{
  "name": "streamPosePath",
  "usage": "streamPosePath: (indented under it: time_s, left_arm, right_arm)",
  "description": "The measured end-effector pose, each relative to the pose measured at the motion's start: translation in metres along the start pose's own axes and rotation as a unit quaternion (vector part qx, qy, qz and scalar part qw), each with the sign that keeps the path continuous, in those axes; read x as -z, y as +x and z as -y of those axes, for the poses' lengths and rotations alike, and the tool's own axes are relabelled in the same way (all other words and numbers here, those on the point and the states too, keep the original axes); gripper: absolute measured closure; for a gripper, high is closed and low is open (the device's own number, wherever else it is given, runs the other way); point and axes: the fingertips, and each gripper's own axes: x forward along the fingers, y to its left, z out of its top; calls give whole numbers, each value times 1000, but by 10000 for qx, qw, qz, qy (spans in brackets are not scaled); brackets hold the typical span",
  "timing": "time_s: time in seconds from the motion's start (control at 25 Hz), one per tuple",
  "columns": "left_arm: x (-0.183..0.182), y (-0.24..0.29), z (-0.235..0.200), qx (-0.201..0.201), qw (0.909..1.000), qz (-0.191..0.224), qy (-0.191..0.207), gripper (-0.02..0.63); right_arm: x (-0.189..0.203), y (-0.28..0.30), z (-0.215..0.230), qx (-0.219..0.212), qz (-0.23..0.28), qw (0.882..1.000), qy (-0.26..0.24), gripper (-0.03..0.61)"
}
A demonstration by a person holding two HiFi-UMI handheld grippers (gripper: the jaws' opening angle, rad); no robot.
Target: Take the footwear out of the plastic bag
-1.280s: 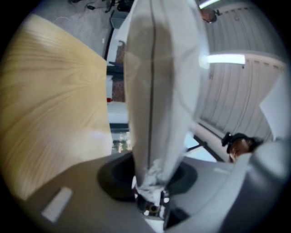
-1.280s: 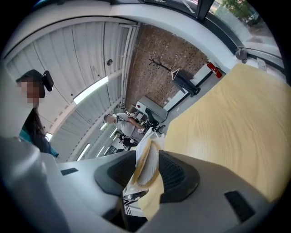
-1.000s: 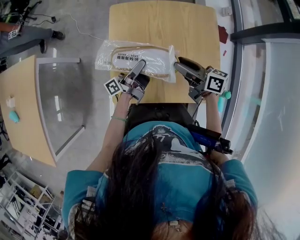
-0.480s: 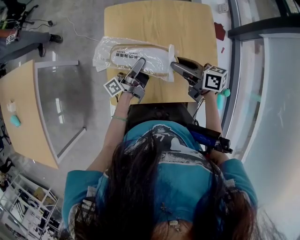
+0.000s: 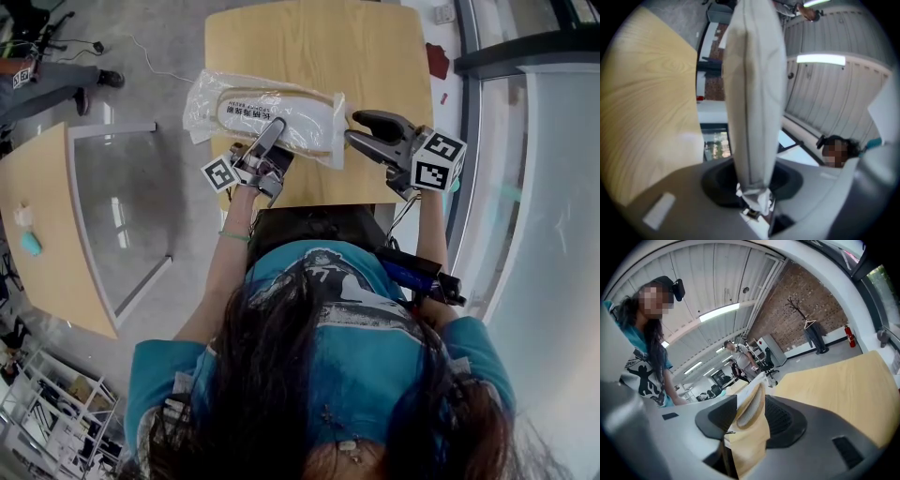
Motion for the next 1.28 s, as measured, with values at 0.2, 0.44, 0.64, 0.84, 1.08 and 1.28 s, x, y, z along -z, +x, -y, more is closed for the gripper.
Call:
streamPosePath:
  time_s: [0.2,0.44,0.64,0.84,1.08,1.28]
  left_arm:
    - [0,4,13,509,9982,37,-308,499]
    - [-3,6,5,191,9996,178,-120,499]
    - [-3,11,9,251,9994,232,-52,504]
    - [-6,12,16,360,9986,379,-110,503]
    - [-1,9,4,-167,9994,165,269,488]
    - [2,11,-13,-520,9975,165,441,488]
  right_arm:
    - [-2,-1,-6,-508,202,9967,592,393]
    - [-1,7,-13,-637,187,9939,884,394]
    - [17,17,-1,-435,-83,9891,1407,393]
    - [13,18,-6,-868,461,9677,2320,461]
    - [27,15,5,-510,136,9705,2352,486]
    - [35,-5,20,-406,20,9696,2412,486]
